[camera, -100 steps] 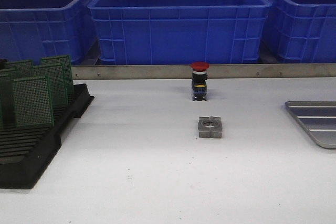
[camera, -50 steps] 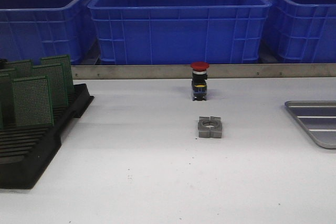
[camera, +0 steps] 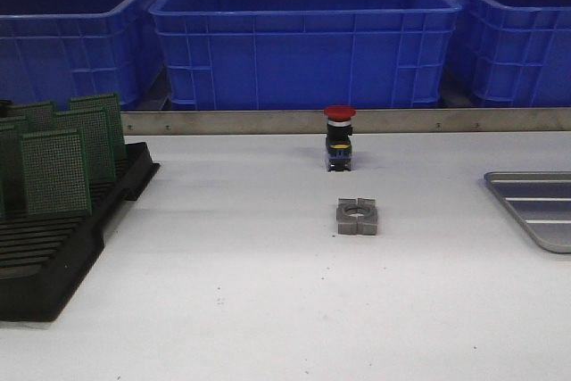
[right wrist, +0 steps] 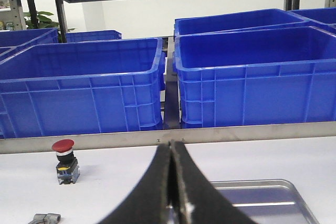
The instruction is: Place circuit board on tray
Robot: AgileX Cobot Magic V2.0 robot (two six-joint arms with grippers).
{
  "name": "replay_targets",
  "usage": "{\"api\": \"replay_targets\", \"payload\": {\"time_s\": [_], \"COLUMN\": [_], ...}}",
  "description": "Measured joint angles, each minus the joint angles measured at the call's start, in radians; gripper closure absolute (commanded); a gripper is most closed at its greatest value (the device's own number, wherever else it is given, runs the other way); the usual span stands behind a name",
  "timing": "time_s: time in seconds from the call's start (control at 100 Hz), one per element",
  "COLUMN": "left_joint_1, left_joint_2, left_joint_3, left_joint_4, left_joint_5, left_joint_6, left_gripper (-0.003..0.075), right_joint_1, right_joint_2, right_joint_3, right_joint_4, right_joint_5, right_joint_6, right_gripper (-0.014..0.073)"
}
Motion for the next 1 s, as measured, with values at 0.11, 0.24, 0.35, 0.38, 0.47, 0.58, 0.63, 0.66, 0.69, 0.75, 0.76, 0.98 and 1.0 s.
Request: {"api": "replay_targets", "payload": {"time_s": [0.11, 0.24, 0.35, 0.38, 0.47, 0.58, 0.63, 0.66, 0.69, 0.75, 0.76, 0.98, 1.0], "left_joint_1": [0.000, 0.000, 0.000, 0.000, 0.000, 0.000, 0.000, 0.000, 0.000, 0.000, 0.000, 0.000, 0.000], "left_joint_2": [0.000, 0.032, 0.112, 0.138, 0.238, 0.372, 0.430, 0.463, 0.503, 0.564, 0.578, 0.742, 0.752], "left_joint_3": [0.000, -0.033, -0.111, -0.134, -0.212, -0.313, -0.357, -0.382, -0.412, -0.459, -0.470, -0.582, -0.585], "left_joint_4": [-0.005, -0.017, -0.054, -0.075, -0.142, -0.222, -0.254, -0.274, -0.288, -0.307, -0.309, -0.326, -0.326], "left_joint_5": [-0.032, -0.046, -0.008, 0.008, 0.077, 0.192, 0.243, 0.269, 0.299, 0.341, 0.350, 0.409, 0.409], "left_joint_6": [0.005, 0.074, 0.197, 0.250, 0.397, 0.626, 0.723, 0.783, 0.826, 0.904, 0.921, 1.167, 1.191], "left_gripper": [0.0130, 0.0130, 0.0130, 0.0130, 0.0130, 0.0130, 0.0130, 0.0130, 0.0130, 0.0130, 0.0130, 0.0130, 0.0130], "right_joint_1": [0.000, 0.000, 0.000, 0.000, 0.000, 0.000, 0.000, 0.000, 0.000, 0.000, 0.000, 0.000, 0.000], "right_joint_2": [0.000, 0.000, 0.000, 0.000, 0.000, 0.000, 0.000, 0.000, 0.000, 0.000, 0.000, 0.000, 0.000], "right_joint_3": [0.000, 0.000, 0.000, 0.000, 0.000, 0.000, 0.000, 0.000, 0.000, 0.000, 0.000, 0.000, 0.000], "right_joint_4": [0.000, 0.000, 0.000, 0.000, 0.000, 0.000, 0.000, 0.000, 0.000, 0.000, 0.000, 0.000, 0.000], "right_joint_5": [0.000, 0.000, 0.000, 0.000, 0.000, 0.000, 0.000, 0.000, 0.000, 0.000, 0.000, 0.000, 0.000], "right_joint_6": [0.000, 0.000, 0.000, 0.000, 0.000, 0.000, 0.000, 0.000, 0.000, 0.000, 0.000, 0.000, 0.000], "right_gripper": [0.0661, 0.0661, 0.0661, 0.0661, 0.0661, 0.0661, 0.0661, 0.0661, 0.0661, 0.0661, 0.0661, 0.0661, 0.0661]}}
